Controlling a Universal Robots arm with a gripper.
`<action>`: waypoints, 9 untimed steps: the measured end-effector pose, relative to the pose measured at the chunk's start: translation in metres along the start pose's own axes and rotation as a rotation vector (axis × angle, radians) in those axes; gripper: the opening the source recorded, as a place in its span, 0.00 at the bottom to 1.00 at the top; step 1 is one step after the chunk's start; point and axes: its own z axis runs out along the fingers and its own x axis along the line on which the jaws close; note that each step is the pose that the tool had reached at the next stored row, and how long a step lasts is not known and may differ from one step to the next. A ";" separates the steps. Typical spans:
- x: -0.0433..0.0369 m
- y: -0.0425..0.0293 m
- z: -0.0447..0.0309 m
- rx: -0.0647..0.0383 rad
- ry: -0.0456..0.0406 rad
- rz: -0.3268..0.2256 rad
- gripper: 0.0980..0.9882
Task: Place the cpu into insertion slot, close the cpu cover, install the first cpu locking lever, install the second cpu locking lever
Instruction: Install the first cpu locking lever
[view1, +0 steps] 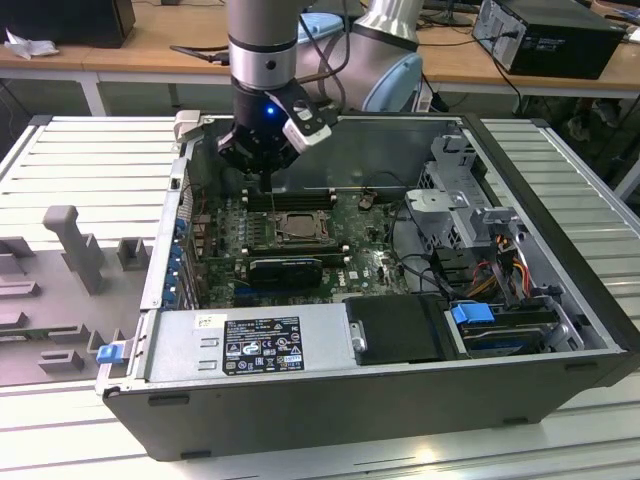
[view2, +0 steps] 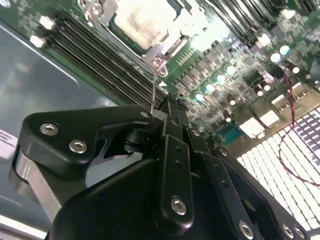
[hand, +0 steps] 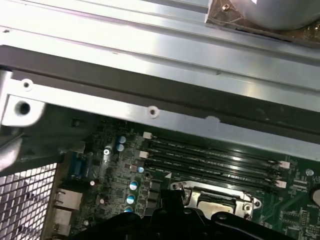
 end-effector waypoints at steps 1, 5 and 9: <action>-0.0007 -0.0002 0.0002 0.000 -0.0004 0.002 0.01; -0.0051 -0.0012 0.0006 0.000 -0.0008 0.011 0.01; -0.0219 -0.0047 0.0019 0.000 -0.0007 0.015 0.01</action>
